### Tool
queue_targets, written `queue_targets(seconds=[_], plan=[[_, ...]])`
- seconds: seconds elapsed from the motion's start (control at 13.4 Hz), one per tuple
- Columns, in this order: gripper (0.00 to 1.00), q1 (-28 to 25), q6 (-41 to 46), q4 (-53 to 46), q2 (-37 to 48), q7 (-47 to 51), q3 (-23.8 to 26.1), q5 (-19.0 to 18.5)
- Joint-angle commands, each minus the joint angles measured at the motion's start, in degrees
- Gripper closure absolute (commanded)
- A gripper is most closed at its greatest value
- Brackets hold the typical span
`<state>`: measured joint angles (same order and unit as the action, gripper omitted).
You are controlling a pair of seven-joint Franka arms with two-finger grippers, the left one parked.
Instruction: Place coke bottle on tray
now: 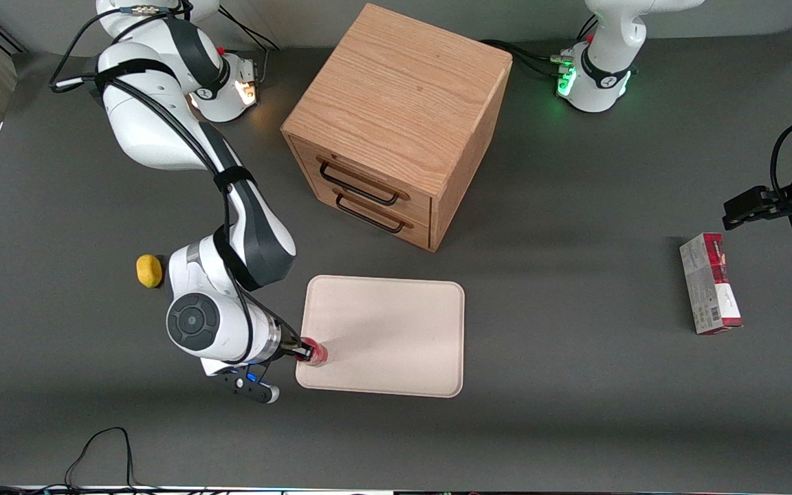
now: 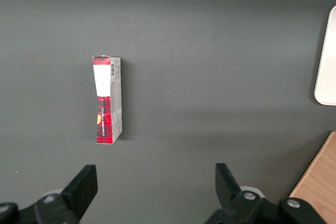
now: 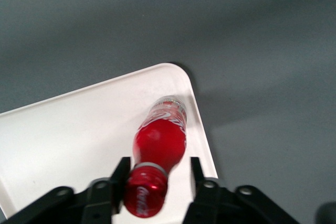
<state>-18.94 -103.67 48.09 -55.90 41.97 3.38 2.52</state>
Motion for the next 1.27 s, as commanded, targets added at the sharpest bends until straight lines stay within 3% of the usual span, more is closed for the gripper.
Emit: queue_targets(seconds=[0.0,0.45,0.6,0.75,0.9,1.19], plan=[[0.0,-0.4,0.5,-1.9,-0.5,1.4,-0.1,0.6],[0.0,-0.4,1.3,-1.9,0.7,1.0,-0.3,0.2],[0.0,0.1,5.6,-1.9,3.4,-1.0,-0.7,0.2],[0.0,1.2,14.4,-0.7,8.1,-10.9,-0.9,0.2],[0.0,3.2,19.6,5.3,15.0,-16.5,-1.2,0.2],[0.0,6.5,17.9,30.2,35.1,-31.9,-3.5,0.2]])
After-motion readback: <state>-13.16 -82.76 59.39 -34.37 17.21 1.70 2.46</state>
